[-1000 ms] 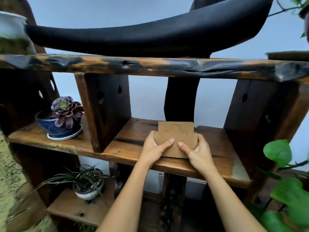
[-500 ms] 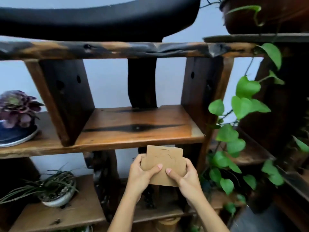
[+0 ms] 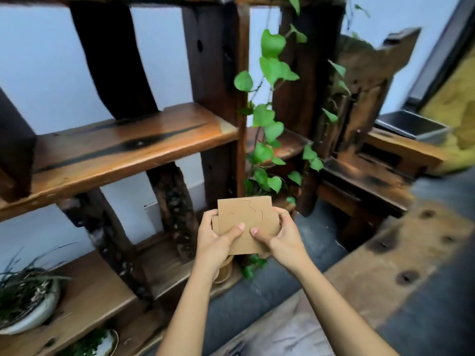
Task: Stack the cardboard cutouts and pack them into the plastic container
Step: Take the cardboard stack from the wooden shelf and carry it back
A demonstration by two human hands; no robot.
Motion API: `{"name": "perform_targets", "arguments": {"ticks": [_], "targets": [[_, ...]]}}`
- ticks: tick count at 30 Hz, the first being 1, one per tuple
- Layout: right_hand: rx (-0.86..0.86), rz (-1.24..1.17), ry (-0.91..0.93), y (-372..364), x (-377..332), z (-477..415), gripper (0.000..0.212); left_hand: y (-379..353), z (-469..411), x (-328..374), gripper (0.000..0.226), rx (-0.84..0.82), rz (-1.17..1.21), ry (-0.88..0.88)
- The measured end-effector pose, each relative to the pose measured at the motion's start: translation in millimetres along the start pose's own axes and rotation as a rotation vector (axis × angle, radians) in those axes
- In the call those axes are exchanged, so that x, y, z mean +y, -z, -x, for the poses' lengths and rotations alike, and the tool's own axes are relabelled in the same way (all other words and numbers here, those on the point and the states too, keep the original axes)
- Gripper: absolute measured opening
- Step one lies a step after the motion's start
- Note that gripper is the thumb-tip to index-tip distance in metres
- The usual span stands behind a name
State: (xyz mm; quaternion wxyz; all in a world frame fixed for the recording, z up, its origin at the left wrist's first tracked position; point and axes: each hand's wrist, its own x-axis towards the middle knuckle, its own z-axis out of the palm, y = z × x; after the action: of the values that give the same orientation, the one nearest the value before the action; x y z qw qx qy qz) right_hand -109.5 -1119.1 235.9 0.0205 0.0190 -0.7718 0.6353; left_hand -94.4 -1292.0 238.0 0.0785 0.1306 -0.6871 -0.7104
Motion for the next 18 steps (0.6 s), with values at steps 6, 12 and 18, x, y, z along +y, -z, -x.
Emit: {"name": "perform_targets", "arguments": {"ticks": [6,12,18], "targets": [[0.233,-0.016,-0.096,71,26,53,0.059,-71,35,-20,0.05,-0.212,-0.037,0.03],[0.395,0.004,-0.155,147,46,105,0.059,-148,79,-43,0.055,-0.373,-0.063,0.083],[0.588,-0.007,-0.22,245,76,170,0.059,-252,145,-59,0.054,-0.563,-0.123,0.108]]}}
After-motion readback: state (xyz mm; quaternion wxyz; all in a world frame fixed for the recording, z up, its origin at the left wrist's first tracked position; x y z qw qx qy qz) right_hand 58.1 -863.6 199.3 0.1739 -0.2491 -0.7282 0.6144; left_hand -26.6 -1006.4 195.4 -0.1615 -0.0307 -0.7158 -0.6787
